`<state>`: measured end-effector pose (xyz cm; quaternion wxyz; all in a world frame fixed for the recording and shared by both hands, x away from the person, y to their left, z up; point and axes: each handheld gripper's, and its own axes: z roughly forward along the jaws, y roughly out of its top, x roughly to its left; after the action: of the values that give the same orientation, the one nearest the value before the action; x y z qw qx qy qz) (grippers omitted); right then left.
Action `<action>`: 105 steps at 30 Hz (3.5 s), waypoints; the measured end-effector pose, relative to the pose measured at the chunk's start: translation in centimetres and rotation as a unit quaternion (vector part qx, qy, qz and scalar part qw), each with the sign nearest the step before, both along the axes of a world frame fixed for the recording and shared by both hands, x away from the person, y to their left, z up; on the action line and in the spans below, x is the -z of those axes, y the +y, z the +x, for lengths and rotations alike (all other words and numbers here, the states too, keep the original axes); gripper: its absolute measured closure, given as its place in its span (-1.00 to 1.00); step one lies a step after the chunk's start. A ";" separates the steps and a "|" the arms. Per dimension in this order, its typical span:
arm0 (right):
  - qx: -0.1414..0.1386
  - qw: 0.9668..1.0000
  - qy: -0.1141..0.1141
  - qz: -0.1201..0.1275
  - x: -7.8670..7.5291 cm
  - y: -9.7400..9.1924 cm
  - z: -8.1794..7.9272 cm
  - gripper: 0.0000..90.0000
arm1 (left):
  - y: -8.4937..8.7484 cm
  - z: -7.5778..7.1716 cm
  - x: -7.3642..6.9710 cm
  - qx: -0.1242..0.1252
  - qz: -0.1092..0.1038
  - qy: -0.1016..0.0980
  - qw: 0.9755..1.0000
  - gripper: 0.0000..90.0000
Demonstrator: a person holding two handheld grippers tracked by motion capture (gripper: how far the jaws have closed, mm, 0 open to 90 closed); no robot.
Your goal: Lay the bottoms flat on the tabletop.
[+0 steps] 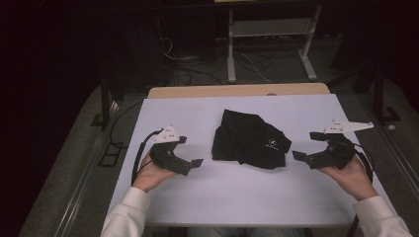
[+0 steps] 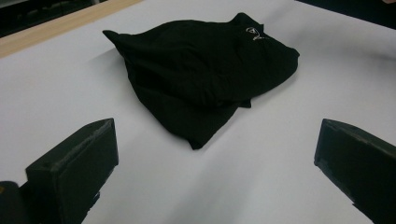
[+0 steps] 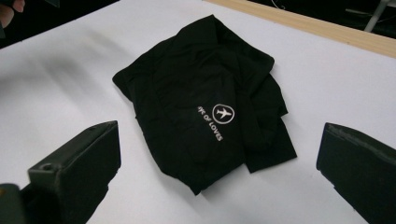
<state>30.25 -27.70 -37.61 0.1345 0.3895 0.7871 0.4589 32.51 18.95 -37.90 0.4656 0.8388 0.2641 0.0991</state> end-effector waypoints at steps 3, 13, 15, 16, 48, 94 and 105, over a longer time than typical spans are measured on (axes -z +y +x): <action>0.002 1.000 0.007 0.000 0.4 0.2 0.8 -1.00 | -0.2 0.6 0.2 -0.002 -0.005 -0.002 1.000 -1.00; -0.005 1.000 0.013 -0.001 1.3 1.4 2.1 -1.00 | -0.6 1.8 1.2 -0.004 -0.018 0.002 1.000 -1.00; -0.006 1.000 0.016 0.001 1.5 1.6 2.4 -1.00 | -0.7 2.2 1.5 -0.008 -0.026 0.005 1.000 -1.00; -0.006 1.000 0.018 0.002 1.6 1.7 2.5 -1.00 | -0.7 2.4 1.7 -0.011 -0.030 0.005 0.999 -1.00; -0.006 0.998 0.062 -0.003 6.3 3.4 3.8 -1.00 | -3.8 5.3 6.7 -0.010 -0.035 0.048 0.998 -1.00; -0.078 0.985 0.153 0.016 6.9 3.4 3.2 0.81 | -9.3 5.0 6.0 0.028 0.091 0.050 0.994 0.90; -0.094 0.981 0.163 0.051 4.9 2.8 -0.3 0.81 | -7.2 -0.6 4.1 0.079 0.104 0.050 0.990 0.90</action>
<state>29.95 -24.95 -42.54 -0.0597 0.3899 0.8070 0.4395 31.90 11.71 -42.01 0.3682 0.9050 0.2080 0.0467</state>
